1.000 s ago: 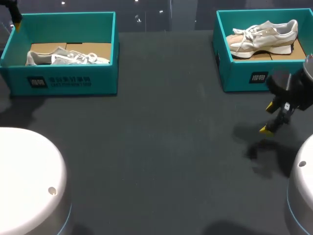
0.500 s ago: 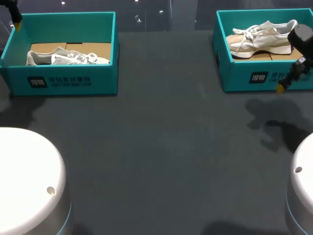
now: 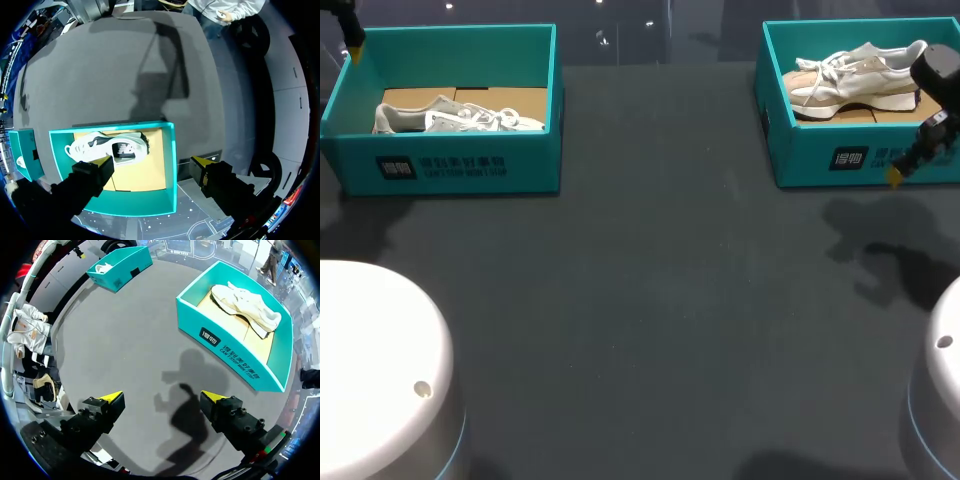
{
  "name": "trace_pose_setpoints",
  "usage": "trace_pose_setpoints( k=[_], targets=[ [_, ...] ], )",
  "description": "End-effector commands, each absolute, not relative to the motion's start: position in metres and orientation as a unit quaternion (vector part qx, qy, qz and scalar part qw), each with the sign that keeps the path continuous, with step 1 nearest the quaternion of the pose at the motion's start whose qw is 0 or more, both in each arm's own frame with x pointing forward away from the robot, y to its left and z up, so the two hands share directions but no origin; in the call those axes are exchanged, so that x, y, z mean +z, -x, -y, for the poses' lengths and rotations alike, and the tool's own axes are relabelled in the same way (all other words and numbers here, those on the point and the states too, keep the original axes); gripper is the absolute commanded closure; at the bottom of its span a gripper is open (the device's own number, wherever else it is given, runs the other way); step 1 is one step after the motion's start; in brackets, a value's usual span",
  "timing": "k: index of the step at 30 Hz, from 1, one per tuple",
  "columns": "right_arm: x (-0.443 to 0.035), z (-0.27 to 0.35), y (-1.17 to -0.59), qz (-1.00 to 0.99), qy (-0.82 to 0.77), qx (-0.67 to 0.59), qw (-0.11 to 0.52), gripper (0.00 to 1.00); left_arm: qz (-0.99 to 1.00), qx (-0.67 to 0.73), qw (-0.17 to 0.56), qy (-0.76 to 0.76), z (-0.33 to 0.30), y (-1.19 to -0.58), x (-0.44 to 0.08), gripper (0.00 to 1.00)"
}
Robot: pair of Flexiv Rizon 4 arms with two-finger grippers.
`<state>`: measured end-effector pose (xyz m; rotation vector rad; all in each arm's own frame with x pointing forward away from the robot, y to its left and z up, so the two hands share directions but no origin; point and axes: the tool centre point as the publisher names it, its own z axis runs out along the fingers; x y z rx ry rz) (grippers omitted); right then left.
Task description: Take the shoe out of the shoebox, open the shoe tongue, remove and reinsert the insole, then place the shoe into the shoebox
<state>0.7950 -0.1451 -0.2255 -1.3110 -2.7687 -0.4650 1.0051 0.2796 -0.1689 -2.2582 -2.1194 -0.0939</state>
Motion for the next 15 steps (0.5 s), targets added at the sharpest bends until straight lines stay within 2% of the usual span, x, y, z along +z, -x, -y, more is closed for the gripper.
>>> trace_pose_setpoints(
  k=[1,15],
  targets=[
    [-0.222,0.166,-0.809,0.878,0.461,-0.127,0.022,0.00,0.683,-0.031,0.022,0.729,-0.280,-1.004,-0.169,0.00],
    [-0.194,0.211,-0.891,0.804,0.586,-0.091,0.034,0.00,0.683,-0.031,0.022,0.729,-0.280,-1.004,-0.169,0.00]
  ],
)
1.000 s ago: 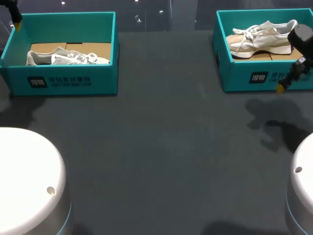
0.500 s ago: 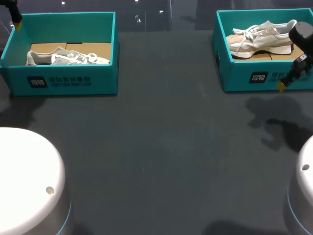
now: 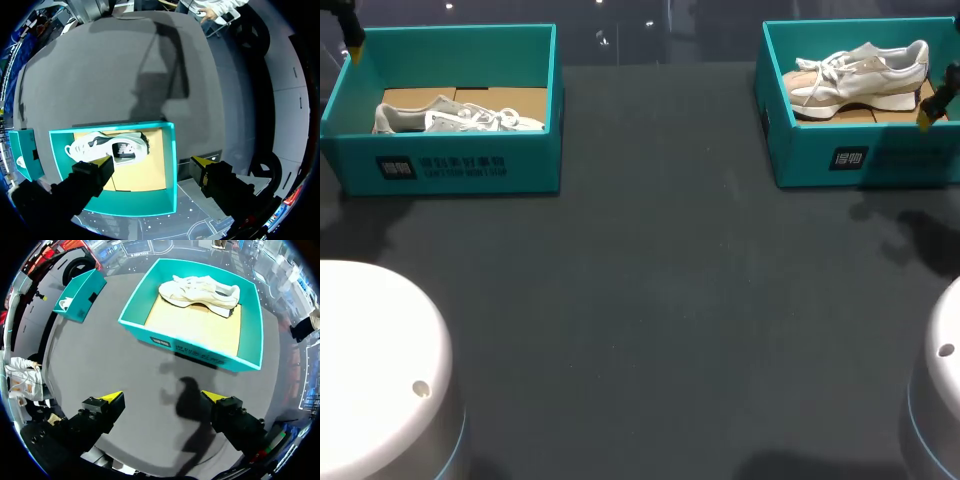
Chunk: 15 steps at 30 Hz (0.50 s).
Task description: Take the shoe out of the shoebox, open the shoe tongue, remove and reinsert the insole, then place the shoe into the shoebox
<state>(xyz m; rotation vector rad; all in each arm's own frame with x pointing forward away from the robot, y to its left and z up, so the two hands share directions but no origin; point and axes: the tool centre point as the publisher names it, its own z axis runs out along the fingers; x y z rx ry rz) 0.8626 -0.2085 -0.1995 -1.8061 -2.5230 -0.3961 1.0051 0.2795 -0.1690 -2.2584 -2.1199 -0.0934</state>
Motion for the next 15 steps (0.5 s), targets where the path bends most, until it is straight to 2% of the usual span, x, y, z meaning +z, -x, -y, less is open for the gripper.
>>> trace_pose_setpoints(
  k=[1,15],
  targets=[
    [-0.192,0.214,-0.896,0.798,0.595,-0.094,0.032,0.00,0.683,-0.031,0.022,0.729,-0.280,-1.004,-0.169,0.00],
    [-0.181,0.227,-0.950,0.782,0.619,-0.066,0.031,0.00,0.683,-0.031,0.022,0.729,-0.280,-1.004,-0.169,0.00]
  ],
)
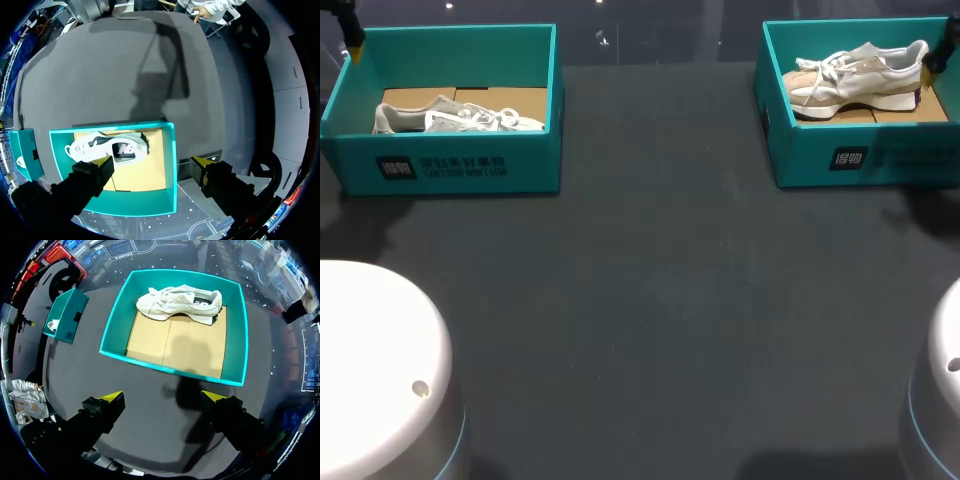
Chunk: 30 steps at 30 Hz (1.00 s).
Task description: Take the shoe out of the shoebox, open the shoe tongue, remove and reinsert the insole, then place the shoe into the shoebox
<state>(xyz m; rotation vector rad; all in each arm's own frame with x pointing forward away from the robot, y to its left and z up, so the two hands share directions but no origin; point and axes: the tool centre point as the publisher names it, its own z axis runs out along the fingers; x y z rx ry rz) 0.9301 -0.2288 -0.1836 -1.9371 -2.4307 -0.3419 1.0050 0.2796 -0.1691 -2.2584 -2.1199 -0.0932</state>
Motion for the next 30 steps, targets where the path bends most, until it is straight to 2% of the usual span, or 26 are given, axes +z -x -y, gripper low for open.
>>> trace_pose_setpoints(
  k=[1,18,24,30],
  targets=[
    [-0.179,0.229,-0.956,0.781,0.620,-0.064,0.027,0.00,0.683,-0.031,0.022,0.729,-0.280,-1.004,-0.169,0.00],
    [-0.179,0.234,-0.966,0.779,0.623,-0.065,0.021,0.00,0.683,-0.031,0.022,0.729,-0.280,-1.004,-0.169,0.00],
    [-0.176,0.247,-0.994,0.770,0.636,-0.028,-0.043,0.00,0.683,-0.031,0.022,0.729,-0.280,-1.004,-0.169,0.00],
    [-0.174,0.257,-1.020,0.767,0.638,-0.017,-0.069,0.00,0.683,-0.031,0.022,0.729,-0.280,-1.004,-0.169,0.00]
  ],
)
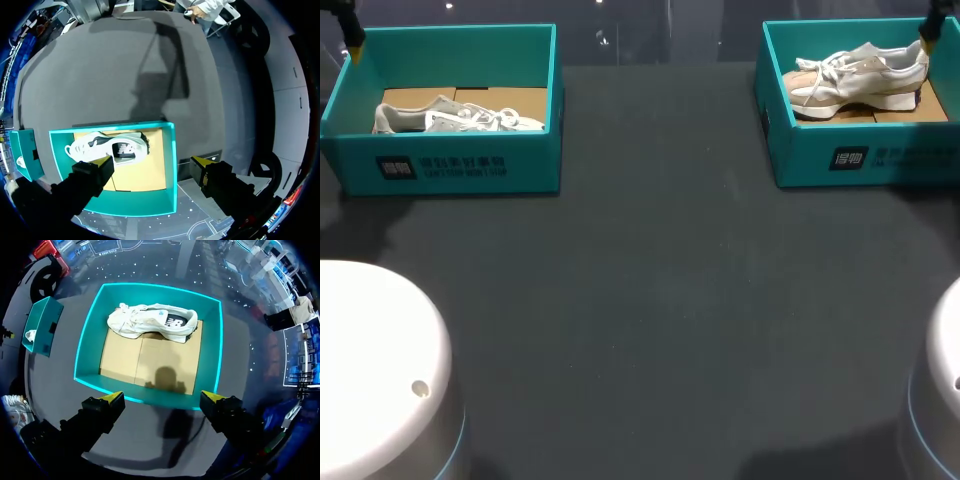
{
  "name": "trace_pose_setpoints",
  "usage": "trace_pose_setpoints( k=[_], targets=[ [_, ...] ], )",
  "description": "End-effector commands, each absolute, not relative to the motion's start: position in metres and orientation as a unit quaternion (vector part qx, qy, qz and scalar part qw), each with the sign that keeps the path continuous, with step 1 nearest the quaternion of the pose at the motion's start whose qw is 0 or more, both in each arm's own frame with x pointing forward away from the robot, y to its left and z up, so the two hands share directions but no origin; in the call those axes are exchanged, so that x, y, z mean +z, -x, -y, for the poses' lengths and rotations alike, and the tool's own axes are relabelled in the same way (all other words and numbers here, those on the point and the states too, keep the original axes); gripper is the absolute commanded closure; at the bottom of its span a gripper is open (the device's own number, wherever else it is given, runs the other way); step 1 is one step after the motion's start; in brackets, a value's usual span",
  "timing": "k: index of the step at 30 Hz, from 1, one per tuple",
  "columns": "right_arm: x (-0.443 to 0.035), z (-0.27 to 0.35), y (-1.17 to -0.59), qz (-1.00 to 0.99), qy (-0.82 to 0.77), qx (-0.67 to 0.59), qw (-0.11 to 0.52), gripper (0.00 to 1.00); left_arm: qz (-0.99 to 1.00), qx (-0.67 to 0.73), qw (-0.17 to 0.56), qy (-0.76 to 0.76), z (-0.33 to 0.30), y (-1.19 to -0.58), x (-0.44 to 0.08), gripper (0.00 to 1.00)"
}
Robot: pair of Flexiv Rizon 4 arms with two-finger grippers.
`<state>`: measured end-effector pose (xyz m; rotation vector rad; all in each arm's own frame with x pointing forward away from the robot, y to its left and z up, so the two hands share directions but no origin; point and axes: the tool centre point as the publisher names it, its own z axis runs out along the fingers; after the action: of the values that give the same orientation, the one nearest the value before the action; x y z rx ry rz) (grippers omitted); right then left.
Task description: Take the shoe out of the shoebox, open the shoe tongue, remove and reinsert the insole, then place the shoe into the shoebox
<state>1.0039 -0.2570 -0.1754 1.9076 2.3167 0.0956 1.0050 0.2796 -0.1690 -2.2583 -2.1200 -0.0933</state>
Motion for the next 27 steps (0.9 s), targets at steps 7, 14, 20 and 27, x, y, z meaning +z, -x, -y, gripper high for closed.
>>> trace_pose_setpoints(
  k=[7,14,20,27],
  targets=[
    [-0.184,0.267,-1.053,-0.769,-0.633,0.012,0.086,0.00,0.683,-0.031,0.022,0.729,-0.280,-1.004,-0.169,0.00],
    [-0.198,0.281,-1.090,-0.771,-0.630,0.007,0.093,0.00,0.683,-0.031,0.022,0.729,-0.280,-1.004,-0.169,0.00],
    [-0.211,0.290,-1.117,-0.770,-0.632,0.005,0.089,0.00,0.683,-0.031,0.022,0.729,-0.280,-1.004,-0.169,0.00],
    [-0.229,0.297,-1.139,-0.768,-0.635,-0.002,0.085,0.00,0.683,-0.031,0.022,0.729,-0.280,-1.004,-0.169,0.00]
  ],
)
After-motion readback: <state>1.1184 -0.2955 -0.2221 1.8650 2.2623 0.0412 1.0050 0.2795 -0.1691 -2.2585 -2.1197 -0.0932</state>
